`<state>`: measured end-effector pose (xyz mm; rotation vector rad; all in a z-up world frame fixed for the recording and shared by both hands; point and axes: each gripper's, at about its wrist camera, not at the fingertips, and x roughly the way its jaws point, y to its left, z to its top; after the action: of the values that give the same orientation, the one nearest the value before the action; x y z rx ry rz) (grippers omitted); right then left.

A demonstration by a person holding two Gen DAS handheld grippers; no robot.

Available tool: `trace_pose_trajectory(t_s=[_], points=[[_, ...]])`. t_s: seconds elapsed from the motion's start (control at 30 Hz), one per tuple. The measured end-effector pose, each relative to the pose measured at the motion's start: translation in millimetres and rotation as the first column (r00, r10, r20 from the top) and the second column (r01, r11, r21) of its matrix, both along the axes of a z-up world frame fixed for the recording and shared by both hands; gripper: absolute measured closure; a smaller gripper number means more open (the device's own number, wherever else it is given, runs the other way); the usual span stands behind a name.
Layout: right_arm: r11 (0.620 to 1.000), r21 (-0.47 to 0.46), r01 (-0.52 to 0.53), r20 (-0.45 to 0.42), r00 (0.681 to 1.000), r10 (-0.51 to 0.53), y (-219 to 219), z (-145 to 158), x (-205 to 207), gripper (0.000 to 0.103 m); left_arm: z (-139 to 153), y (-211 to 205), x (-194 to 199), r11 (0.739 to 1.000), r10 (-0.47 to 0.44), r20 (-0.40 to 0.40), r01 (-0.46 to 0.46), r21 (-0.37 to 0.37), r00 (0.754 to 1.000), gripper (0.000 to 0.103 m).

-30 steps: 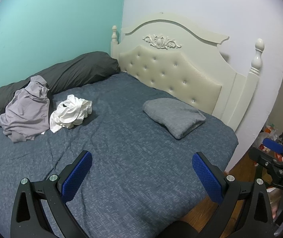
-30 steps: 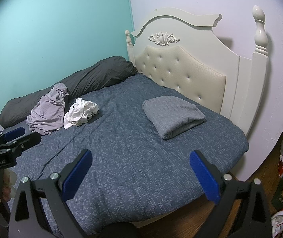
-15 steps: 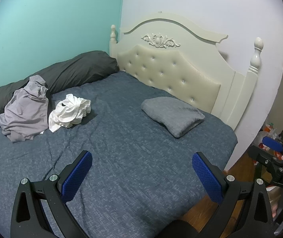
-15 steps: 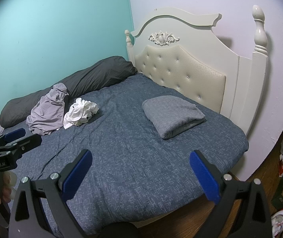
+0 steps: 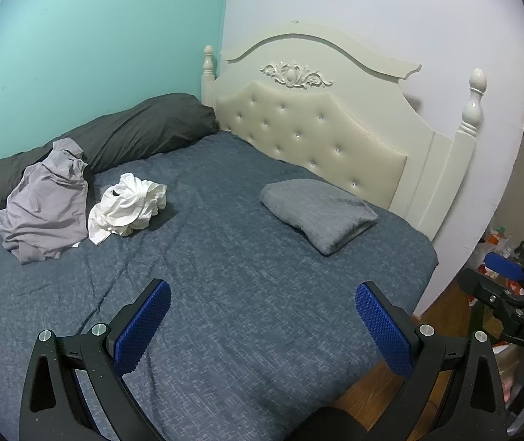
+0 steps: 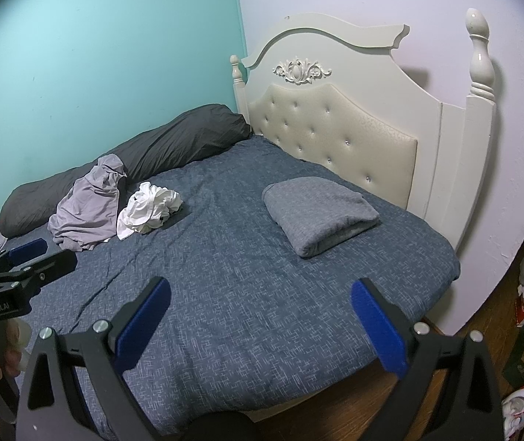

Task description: Fold clothes

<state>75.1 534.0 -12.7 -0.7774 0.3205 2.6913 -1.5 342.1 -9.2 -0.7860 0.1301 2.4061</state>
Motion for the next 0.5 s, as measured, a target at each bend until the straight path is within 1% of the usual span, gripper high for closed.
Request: trace_pose_trajectory(t_s=[0.5], points=[[1.0,-0.004,0.003,-0.002,1.0,-0.003,3.8,-0.1,0.5,0.004,-0.4,4.9,0.4,1.0,0.001,0.005,-0.001,-0.009,1.0,0.0]])
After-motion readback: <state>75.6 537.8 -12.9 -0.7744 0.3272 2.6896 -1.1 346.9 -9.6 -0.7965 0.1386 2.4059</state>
